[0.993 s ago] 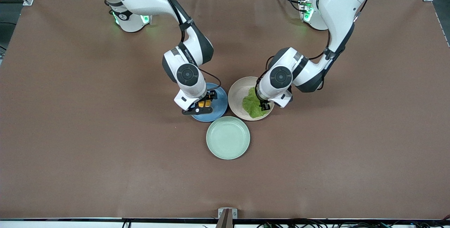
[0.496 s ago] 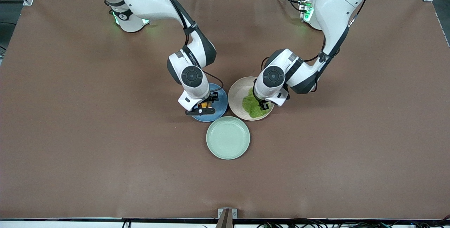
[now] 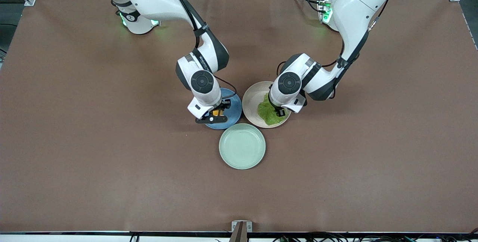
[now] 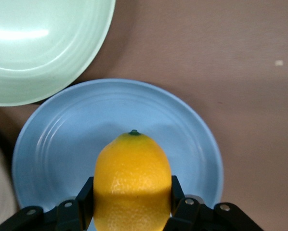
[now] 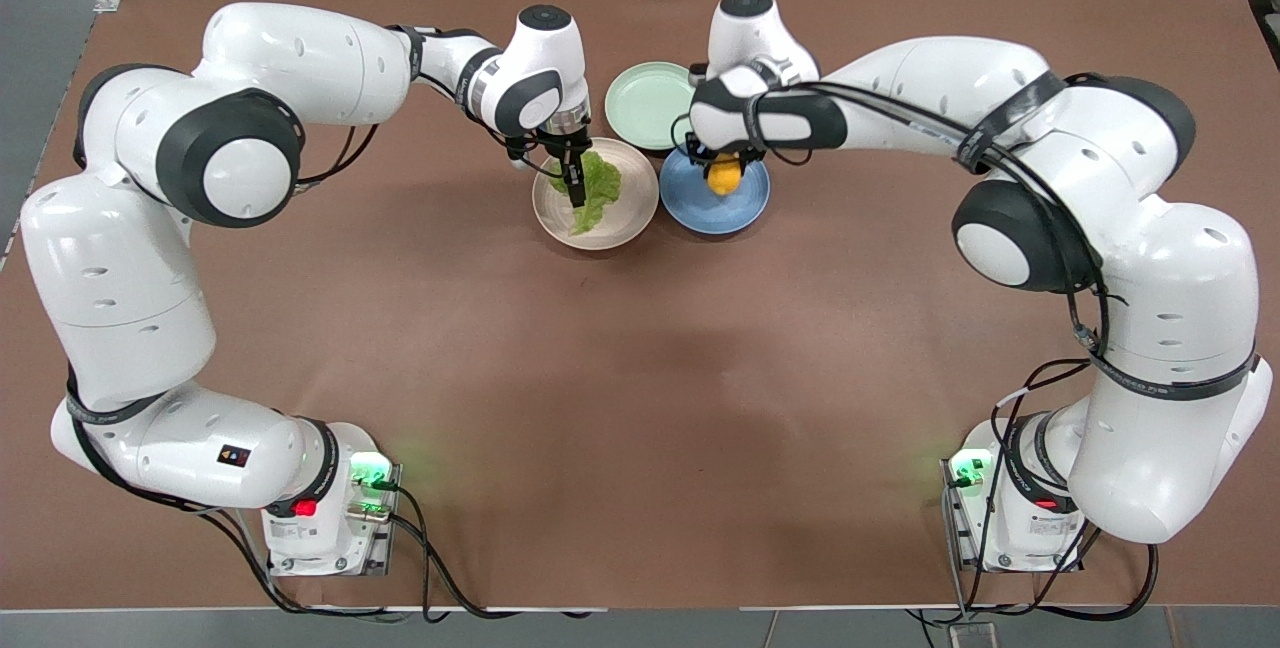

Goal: Pick lemon and lettuce from plates
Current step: 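Carry the lemon off the blue plate while the left gripper lifts the lettuce, then release the lemon on the table while the left gripper lowers the lettuce, then open the left gripper and withdraw both grippers from the released items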

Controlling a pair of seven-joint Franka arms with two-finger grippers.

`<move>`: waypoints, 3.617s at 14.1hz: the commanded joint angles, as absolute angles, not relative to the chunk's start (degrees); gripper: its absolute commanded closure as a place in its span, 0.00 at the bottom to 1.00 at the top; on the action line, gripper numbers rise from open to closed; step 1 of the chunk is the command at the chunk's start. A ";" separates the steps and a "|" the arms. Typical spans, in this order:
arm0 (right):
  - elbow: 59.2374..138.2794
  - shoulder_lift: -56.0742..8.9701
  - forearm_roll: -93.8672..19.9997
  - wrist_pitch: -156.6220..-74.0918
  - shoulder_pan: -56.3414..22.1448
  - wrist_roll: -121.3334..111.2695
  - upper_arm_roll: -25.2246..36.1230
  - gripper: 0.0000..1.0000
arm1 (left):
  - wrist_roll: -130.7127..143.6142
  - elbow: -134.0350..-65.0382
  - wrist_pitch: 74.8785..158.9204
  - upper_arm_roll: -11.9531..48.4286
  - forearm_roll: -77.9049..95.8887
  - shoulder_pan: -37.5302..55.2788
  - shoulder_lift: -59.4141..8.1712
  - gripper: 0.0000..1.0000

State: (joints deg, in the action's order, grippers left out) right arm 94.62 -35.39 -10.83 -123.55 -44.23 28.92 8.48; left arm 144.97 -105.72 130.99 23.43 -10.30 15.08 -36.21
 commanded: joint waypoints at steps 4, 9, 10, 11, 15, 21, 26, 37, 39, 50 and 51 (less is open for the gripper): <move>96.24 -16.98 -8.27 -100.31 -27.99 18.32 8.61 0.70 | 146.51 -104.68 132.01 23.12 -16.43 15.47 -37.53 0.85; 96.68 -18.01 -3.78 -101.14 -6.46 -6.98 8.53 0.69 | 143.71 -103.36 131.40 23.20 -17.31 14.59 -35.34 1.00; 97.55 -19.50 -3.78 -103.77 -3.72 -10.86 8.53 0.69 | 142.57 -103.19 131.40 23.20 -17.23 14.59 -34.11 1.00; 98.60 -20.82 -3.69 -107.11 -1.43 -14.64 8.61 0.69 | 141.51 -103.18 131.31 23.20 -17.23 14.42 -32.62 1.00; 104.67 -24.95 -3.69 -120.30 3.07 -19.95 8.70 0.69 | 131.60 -103.27 129.57 23.47 -17.23 12.48 -28.13 1.00; 107.75 -30.23 -3.69 -132.17 4.66 -19.86 8.88 0.67 | 104.82 -103.27 123.84 23.82 -16.61 0.99 -24.26 1.00; 108.81 -32.34 -3.69 -135.08 4.75 -19.34 9.05 0.66 | 87.22 -105.37 123.84 23.73 -16.70 -9.21 -24.70 1.00; 104.25 -16.37 -3.60 -117.20 1.24 -16.10 8.88 0.01 | 69.43 -104.59 126.47 23.56 -17.14 -20.04 -34.45 0.46; 101.96 -12.33 -2.12 -108.94 -1.39 -11.72 8.88 0.01 | 69.35 -104.42 126.30 23.47 -17.40 -19.86 -33.58 0.00; 86.15 -4.04 -1.05 -86.05 -6.07 -3.43 8.88 0.00 | 45.83 -87.81 101.19 30.06 -15.21 -20.04 -18.47 0.00; 84.83 -4.30 -0.97 -85.96 -5.98 -3.60 8.88 0.00 | 42.75 -87.37 99.16 29.97 -15.47 -20.13 -16.37 0.00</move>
